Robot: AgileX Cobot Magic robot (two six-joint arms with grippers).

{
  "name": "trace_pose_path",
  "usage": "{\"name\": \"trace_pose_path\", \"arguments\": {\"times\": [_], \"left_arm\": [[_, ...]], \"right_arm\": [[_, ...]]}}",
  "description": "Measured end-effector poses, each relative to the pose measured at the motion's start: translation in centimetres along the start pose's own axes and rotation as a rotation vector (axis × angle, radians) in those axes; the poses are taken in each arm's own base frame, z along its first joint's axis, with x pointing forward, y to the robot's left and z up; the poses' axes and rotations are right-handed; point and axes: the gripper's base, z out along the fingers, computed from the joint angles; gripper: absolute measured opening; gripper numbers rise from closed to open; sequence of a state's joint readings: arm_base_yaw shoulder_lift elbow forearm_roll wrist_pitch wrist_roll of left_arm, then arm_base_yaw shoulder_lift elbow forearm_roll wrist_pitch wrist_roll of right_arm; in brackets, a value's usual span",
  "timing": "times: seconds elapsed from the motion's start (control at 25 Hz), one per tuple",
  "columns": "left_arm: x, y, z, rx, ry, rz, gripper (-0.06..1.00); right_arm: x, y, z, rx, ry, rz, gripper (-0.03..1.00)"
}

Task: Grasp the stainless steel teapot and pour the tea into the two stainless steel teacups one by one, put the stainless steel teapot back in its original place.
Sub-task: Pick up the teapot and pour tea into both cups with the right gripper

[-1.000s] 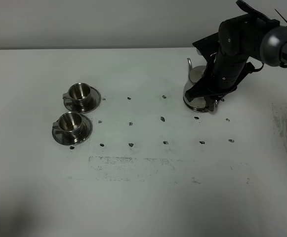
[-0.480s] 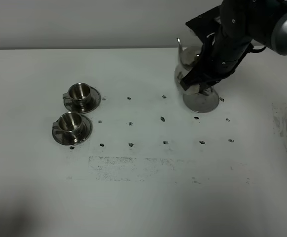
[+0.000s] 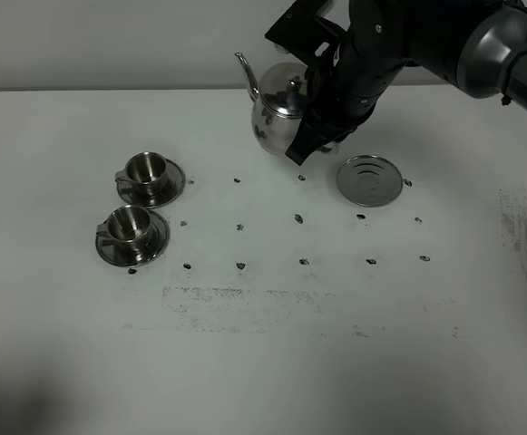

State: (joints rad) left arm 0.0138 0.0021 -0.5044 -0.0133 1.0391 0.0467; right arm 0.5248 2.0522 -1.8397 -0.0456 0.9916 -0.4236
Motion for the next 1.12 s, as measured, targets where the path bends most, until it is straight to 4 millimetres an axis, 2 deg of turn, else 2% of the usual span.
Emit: {"name": "trace_pose_path", "arguments": {"times": [0.24, 0.52, 0.92, 1.12], "left_arm": [[0.0, 0.0, 0.0, 0.0, 0.0, 0.0, 0.61], [0.0, 0.0, 0.0, 0.0, 0.0, 0.0, 0.61], [0.0, 0.0, 0.0, 0.0, 0.0, 0.0, 0.61], [0.0, 0.0, 0.0, 0.0, 0.0, 0.0, 0.61]], "right_arm": [[-1.6, 0.3, -0.1, 0.002, -0.016, -0.106, 0.2], [-3.8, 0.8, 0.9, -0.019, -0.024, -0.243, 0.2], [-5.7, 2.1, 4.1, -0.002, -0.024, -0.528, 0.2], [-6.3, 2.4, 4.8, 0.058, -0.039, -0.626, 0.2]]}}
